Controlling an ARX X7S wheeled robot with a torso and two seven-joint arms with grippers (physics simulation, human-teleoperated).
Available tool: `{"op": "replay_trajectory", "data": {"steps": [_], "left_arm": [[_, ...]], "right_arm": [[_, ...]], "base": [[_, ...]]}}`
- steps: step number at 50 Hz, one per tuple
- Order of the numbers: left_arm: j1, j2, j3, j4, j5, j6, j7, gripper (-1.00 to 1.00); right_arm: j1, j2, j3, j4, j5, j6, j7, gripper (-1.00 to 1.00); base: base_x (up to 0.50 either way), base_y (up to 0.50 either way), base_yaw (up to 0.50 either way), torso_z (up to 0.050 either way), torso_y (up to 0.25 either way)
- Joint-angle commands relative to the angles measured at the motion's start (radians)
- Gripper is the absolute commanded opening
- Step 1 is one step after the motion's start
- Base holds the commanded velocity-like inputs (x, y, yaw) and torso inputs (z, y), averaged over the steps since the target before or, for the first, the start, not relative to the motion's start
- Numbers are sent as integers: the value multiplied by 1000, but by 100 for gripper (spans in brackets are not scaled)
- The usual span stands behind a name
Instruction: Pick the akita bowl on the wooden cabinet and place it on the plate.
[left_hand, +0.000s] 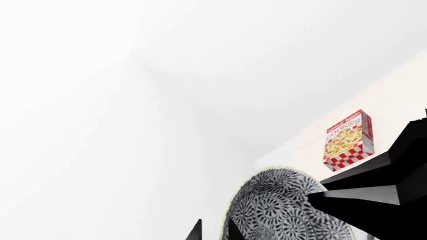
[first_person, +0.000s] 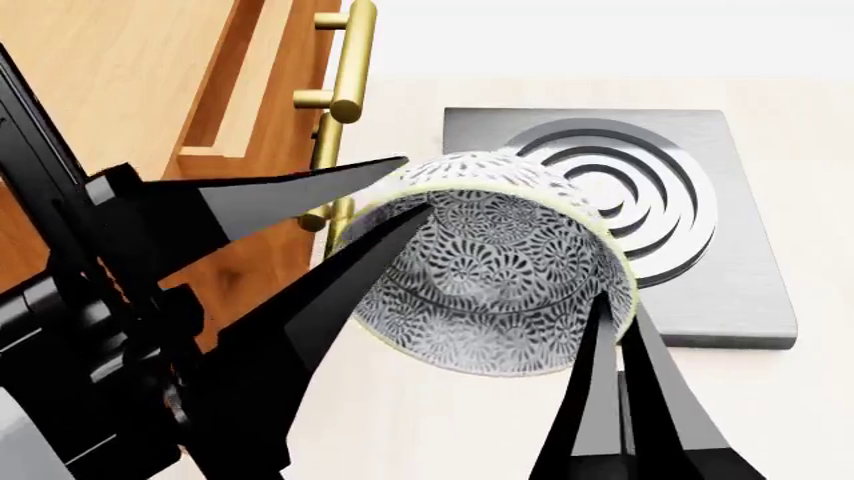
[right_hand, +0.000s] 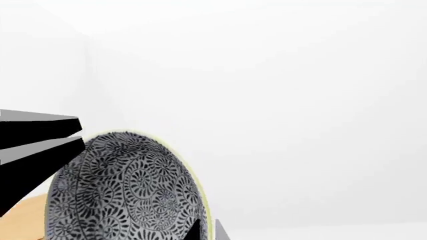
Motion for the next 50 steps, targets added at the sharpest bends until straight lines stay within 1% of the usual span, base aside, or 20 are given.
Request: {"op": "replay_trajectory", "data": {"steps": [1, 2, 3, 5, 6, 7, 10, 13, 14, 16, 19, 20, 26, 29, 31, 38, 42, 45, 47, 50], "left_arm": [[-2, 20, -49, -14, 3, -14, 5, 100], [-3, 21, -50, -17, -4, -18, 3, 100], [-8, 25, -47, -15, 3, -39, -18, 100], [-7, 22, -41, -13, -18, -29, 23, 100], [-9, 24, -44, -18, -59, -38, 23, 100], [-9, 24, -42, -17, -46, -37, 25, 100], [-25, 26, -44, -33, -150, -50, 78, 100], [-35, 29, -45, -44, -226, -70, 85, 100], [-29, 23, -49, -42, -255, -56, 108, 100], [-24, 18, -52, -33, -237, -50, 91, 100], [-6, 10, -79, -49, -257, -12, 67, 100], [-8, 13, -65, -34, -209, -24, 71, 100], [-12, 24, -79, -29, -215, -23, 43, 100], [-18, 32, -91, -44, -216, -31, 6, 100], [-20, 32, -92, -45, -221, -29, 15, 100], [-22, 38, -101, -31, -228, -31, -5, 100], [-21, 43, -109, -27, -232, -30, -30, 100], [-14, 43, -115, -26, -228, -24, -49, 100], [-8, 45, -114, -20, -221, -24, -59, 100], [-6, 46, -115, -18, -217, -24, -64, 100]], "right_arm": [[26, -6, 38, -38, -13, 113, 69, -100], [33, -5, 33, -40, -19, 119, 72, -100], [54, -2, 34, -52, 3, 182, 110, -100], [93, 18, 6, -57, 22, 209, 152, -100], [117, 40, -14, -58, 36, 228, 199, -100], [134, 58, -38, -58, 35, 220, 220, -100], [199, 123, -117, -58, 62, 195, 307, -100], [228, 154, -158, -57, 71, 172, 345, -100], [232, 166, -169, -57, 75, 153, 355, -100], [247, 190, -194, -57, 78, 133, 383, -100], [220, 206, -173, -39, 97, 78, 402, -100], [216, 212, -170, -34, 95, 78, 408, -100], [170, 235, -127, -20, 109, 2, 435, -100], [145, 263, -102, -24, 111, -21, 455, -100], [126, 280, -85, -28, 110, -40, 469, -100], [-8, 371, 17, -54, 54, -167, 598, -100], [-61, 421, 44, -54, 38, -229, 662, -100], [-107, 443, 68, -53, 11, -280, 711, -100], [-150, 438, 89, -38, -6, -374, 706, -100], [-187, 451, 119, -44, -28, -408, 733, -100]], "base": [[0, 0, 0, 0, 0], [0, 0, 0, 0, 0], [0, 0, 0, 0, 0], [0, 0, 0, 0, 0], [0, 0, 0, 0, 0], [0, 0, 0, 0, 0], [0, 0, 0, 0, 0], [0, 0, 0, 0, 0], [0, 0, 0, 0, 0], [0, 0, 0, 0, 0], [0, 0, 0, 0, 0], [0, 0, 0, 0, 10], [0, 0, 0, 0, 0], [0, 0, 0, 3, 0], [0, 0, 0, 0, 0], [0, 0, 0, 0, 0], [0, 0, 0, 0, 0], [0, 0, 0, 0, 0], [0, 0, 0, 0, 0], [0, 0, 0, 0, 0]]}}
